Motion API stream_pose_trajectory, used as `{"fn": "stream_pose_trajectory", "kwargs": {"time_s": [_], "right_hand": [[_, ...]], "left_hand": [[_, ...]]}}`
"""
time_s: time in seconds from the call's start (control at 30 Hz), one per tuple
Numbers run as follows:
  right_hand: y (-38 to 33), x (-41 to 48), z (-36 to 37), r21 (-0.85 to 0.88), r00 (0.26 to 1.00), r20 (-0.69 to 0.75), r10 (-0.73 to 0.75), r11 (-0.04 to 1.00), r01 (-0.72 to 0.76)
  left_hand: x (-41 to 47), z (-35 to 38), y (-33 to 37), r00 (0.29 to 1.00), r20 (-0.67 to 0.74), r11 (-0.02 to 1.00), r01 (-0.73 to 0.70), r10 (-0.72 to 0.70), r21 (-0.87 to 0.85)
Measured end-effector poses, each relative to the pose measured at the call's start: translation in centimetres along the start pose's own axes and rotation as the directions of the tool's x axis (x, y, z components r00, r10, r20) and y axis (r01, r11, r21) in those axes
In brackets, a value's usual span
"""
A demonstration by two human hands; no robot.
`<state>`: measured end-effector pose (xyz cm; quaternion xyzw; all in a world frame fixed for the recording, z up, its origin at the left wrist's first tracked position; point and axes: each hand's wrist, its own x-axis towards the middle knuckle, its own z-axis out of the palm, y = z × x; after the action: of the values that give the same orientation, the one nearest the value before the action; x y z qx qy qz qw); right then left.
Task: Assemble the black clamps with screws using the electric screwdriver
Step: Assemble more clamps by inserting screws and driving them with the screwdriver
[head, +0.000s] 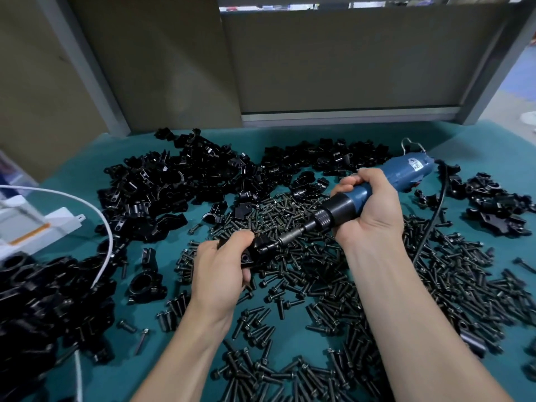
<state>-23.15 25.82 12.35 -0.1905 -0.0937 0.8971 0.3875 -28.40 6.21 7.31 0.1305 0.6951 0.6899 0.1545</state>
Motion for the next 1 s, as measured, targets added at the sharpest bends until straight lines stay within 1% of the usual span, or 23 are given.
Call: {"fn": "stream_pose_trajectory", "kwargs": {"time_s": [0.17, 0.33, 0.53, 0.7, 0.8, 0.87, 0.93, 1.0], "right_hand": [[0.6, -0.5, 0.3, 0.014, 0.998, 0.055, 0.012, 1.000, -0.013], [0.8, -0.8, 0.2, 0.016, 0.998, 0.037, 0.055, 0.998, -0.056], [0.5, -0.8, 0.3, 0.030, 0.998, 0.014, 0.064, 0.997, -0.065], [0.8, -1.0, 0.0, 0.058, 0.994, -0.005, 0.107, 0.993, -0.106], [0.5, -0.8, 0.0, 0.050, 0.996, -0.043, 0.076, 0.996, -0.074], [-0.1, -0.6, 0.0, 0.008, 0.994, -0.098, 0.046, 0.999, -0.045], [-0.8, -0.3, -0.1, -0.127, 0.987, -0.159, 0.013, 0.991, -0.033], [-1.2, -0.2, -0.3, -0.296, 0.978, -0.210, 0.000, 0.953, -0.064]], "left_hand": [[-0.1, -0.1, 0.2, 0.998, -0.036, 0.996, 0.041, -0.044, -0.079], [0.1, 0.0, 0.1, 0.994, -0.090, 0.994, 0.058, -0.066, -0.088], [-0.1, 0.7, 0.1, 0.988, -0.148, 0.994, 0.031, -0.046, -0.104], [-0.2, 0.7, 0.4, 0.985, -0.150, 0.989, 0.072, -0.091, -0.130], [-0.3, 0.7, 1.0, 0.985, -0.167, 0.995, 0.035, -0.049, -0.091], [-0.5, 0.5, 1.3, 0.969, -0.245, 0.999, -0.026, 0.014, -0.043], [-1.0, 0.3, 1.7, 0.944, -0.307, 0.993, -0.111, 0.121, 0.049], [-1.4, 0.2, 1.7, 0.921, -0.325, 0.976, -0.184, 0.213, 0.118]]}}
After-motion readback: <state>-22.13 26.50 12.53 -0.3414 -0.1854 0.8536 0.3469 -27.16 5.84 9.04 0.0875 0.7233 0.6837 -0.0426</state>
